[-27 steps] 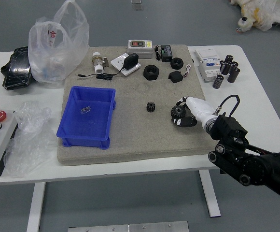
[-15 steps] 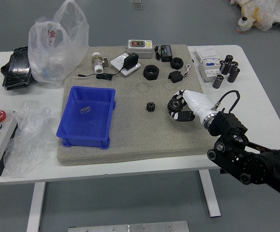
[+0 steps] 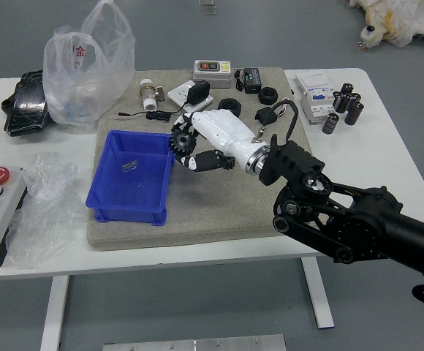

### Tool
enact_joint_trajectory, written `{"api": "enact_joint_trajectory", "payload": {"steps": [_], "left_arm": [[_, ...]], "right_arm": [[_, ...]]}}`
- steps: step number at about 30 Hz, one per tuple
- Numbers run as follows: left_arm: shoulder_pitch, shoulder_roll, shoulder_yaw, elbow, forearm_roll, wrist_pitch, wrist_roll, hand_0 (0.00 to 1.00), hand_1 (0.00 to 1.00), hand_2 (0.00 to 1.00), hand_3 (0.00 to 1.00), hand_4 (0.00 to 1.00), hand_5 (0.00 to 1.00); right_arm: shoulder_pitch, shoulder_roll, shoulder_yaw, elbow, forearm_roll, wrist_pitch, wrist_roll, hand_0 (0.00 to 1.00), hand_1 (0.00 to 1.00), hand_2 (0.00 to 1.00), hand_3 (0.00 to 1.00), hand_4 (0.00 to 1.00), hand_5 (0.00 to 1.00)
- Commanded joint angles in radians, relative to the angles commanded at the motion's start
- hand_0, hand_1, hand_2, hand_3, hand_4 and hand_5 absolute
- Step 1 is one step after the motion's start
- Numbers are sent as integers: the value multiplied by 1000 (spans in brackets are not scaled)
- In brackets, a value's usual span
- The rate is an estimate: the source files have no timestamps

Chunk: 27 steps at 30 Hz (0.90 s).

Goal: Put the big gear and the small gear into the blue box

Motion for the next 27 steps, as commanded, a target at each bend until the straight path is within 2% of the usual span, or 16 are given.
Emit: {"api": "enact_joint_trajectory", "payload": {"steps": [2,3,8,9,11,14,15,27], "left_arm": [[0,0,-2,-1,3,0,2,695,642,611,725,701,403],[1,0,-3,-1,5,-1,3,695,642,611,726,702,402],[2,0,-8,-2,10,-2,7,695,642,611,726,702,402],[2,0,-8,-2,11,-2,8,695,642,611,726,702,402],[2,0,-8,-2,12,-2,8,695,642,611,726,702,402],[2,0,-10,-2,14,-3,9,695,642,611,726,702,402],[2,0,-10,-2,15,-3,9,695,642,611,726,701,401],[0,0,-13,-2,20,-4,10,695,642,611,726,702,402]], "right_arm": [[16,12,-25,-2,0,17,0,605,626,611,649,315,47],[25,20,-38,-4,-1,29,-2,703,742,772,703,444,183],[49,43,-73,-15,-7,70,-13,703,742,772,703,444,183],[51,45,-77,-17,-7,74,-13,738,802,829,751,480,187],[55,48,-84,-19,-6,79,-14,738,802,829,751,480,187],[60,52,-91,-21,-3,80,-13,738,802,829,751,480,187],[62,53,-94,-21,-1,80,-12,755,844,865,848,518,203],[67,58,-107,-30,17,71,-16,777,864,881,891,565,222]]}}
